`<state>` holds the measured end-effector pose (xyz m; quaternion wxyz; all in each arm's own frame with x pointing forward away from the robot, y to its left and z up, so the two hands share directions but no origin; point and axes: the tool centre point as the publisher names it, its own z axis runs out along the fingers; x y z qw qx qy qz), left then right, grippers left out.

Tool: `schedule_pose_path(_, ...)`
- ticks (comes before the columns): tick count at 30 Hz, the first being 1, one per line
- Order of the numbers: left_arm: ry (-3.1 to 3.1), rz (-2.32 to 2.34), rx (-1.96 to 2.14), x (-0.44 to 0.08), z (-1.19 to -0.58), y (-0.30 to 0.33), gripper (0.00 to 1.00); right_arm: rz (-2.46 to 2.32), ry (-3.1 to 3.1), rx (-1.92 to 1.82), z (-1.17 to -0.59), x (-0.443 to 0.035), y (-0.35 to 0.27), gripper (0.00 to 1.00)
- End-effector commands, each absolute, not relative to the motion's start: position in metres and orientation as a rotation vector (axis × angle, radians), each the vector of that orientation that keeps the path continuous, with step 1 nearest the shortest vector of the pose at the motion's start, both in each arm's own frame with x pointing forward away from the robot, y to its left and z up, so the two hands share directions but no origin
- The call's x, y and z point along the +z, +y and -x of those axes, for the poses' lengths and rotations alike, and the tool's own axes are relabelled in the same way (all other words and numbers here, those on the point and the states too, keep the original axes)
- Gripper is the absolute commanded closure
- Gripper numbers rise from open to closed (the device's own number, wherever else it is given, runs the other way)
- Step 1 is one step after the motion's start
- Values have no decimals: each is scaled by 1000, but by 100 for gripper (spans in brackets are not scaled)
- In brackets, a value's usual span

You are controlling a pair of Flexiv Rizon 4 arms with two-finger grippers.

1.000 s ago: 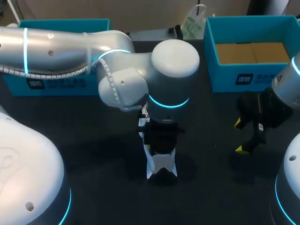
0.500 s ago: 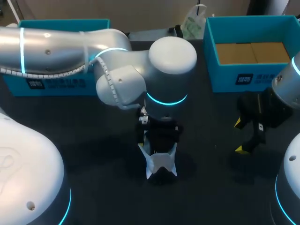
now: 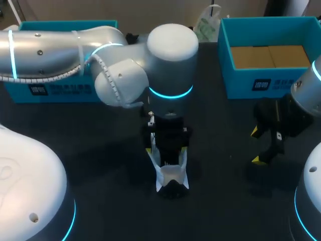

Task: Take the shoe out of the shoebox, open the shoe tongue, remove and reinsert the insole, then place the shoe into the shoebox

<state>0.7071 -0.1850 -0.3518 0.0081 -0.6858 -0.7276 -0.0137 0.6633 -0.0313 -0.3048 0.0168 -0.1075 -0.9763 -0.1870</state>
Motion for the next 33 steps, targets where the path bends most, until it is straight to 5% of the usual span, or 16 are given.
schedule_pose_path(1,-2284,2145,-53,-351,-703,-182,0,335,-3036,-580,-662,-305,-31,0)
schedule_pose_path(33,-2286,2131,31,-338,-723,-185,0,335,-3036,-580,-662,-305,-31,0)
